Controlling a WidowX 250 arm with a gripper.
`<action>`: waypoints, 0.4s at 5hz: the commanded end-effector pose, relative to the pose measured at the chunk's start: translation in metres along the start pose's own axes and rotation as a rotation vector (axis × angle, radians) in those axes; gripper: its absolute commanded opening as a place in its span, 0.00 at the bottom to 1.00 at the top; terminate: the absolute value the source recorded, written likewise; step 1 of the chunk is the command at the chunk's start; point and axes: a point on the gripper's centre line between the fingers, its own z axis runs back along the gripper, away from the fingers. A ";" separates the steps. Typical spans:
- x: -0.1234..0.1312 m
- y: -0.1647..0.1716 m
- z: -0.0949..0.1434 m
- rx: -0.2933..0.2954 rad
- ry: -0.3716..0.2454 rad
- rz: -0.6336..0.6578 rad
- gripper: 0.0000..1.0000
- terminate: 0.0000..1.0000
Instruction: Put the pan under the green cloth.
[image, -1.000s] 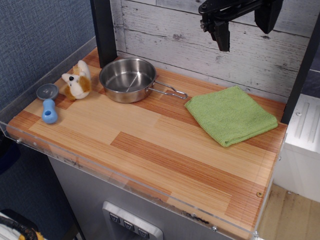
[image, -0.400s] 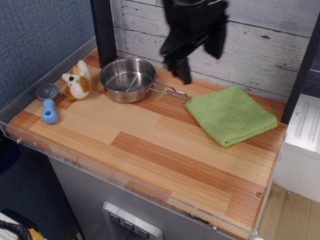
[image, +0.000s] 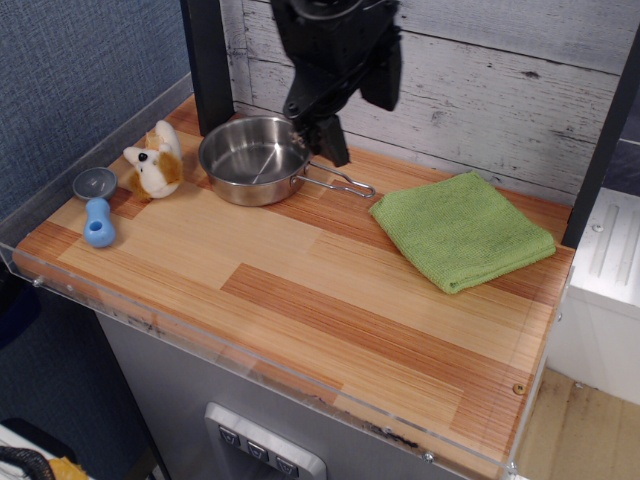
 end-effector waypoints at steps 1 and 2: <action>0.036 0.002 0.007 -0.021 -0.065 0.095 1.00 0.00; 0.056 0.006 0.000 -0.015 -0.126 0.066 1.00 0.00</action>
